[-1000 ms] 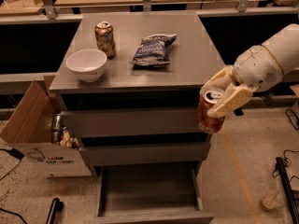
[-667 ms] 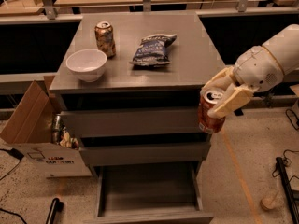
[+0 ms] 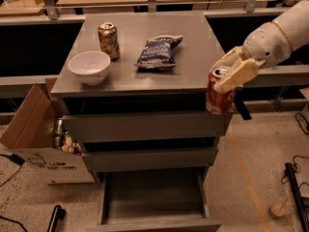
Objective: Pick coke can from bottom drawer and place on counter
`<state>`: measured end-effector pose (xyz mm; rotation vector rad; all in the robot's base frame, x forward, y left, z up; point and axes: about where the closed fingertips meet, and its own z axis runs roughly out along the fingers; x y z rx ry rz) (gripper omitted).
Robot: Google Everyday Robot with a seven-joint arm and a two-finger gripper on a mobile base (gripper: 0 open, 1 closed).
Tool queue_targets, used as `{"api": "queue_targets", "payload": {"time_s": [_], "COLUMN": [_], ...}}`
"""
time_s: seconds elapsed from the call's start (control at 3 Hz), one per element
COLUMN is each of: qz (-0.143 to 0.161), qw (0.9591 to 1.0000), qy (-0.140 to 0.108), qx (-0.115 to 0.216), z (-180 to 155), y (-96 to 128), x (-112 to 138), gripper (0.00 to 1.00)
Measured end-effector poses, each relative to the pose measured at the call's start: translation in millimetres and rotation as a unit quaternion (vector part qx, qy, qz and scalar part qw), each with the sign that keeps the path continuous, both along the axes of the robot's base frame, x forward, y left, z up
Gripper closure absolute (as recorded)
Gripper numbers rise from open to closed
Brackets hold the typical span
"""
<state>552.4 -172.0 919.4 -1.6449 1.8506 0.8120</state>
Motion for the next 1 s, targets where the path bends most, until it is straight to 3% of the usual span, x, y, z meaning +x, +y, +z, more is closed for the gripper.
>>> {"api": "queue_targets", "payload": {"time_s": [0.33,0.67,1.0], "qz": [-0.049,-0.064,-0.075], "qw": [0.9972,0.9961,0.9937], "qy": [0.044,-0.01,-0.047], "qx": [0.035,0.059,0.068], "z": [-3,31,54], "y": [0,11,11], "x": [60,94,105], "gripper": [1.0,1.0,1.0]}}
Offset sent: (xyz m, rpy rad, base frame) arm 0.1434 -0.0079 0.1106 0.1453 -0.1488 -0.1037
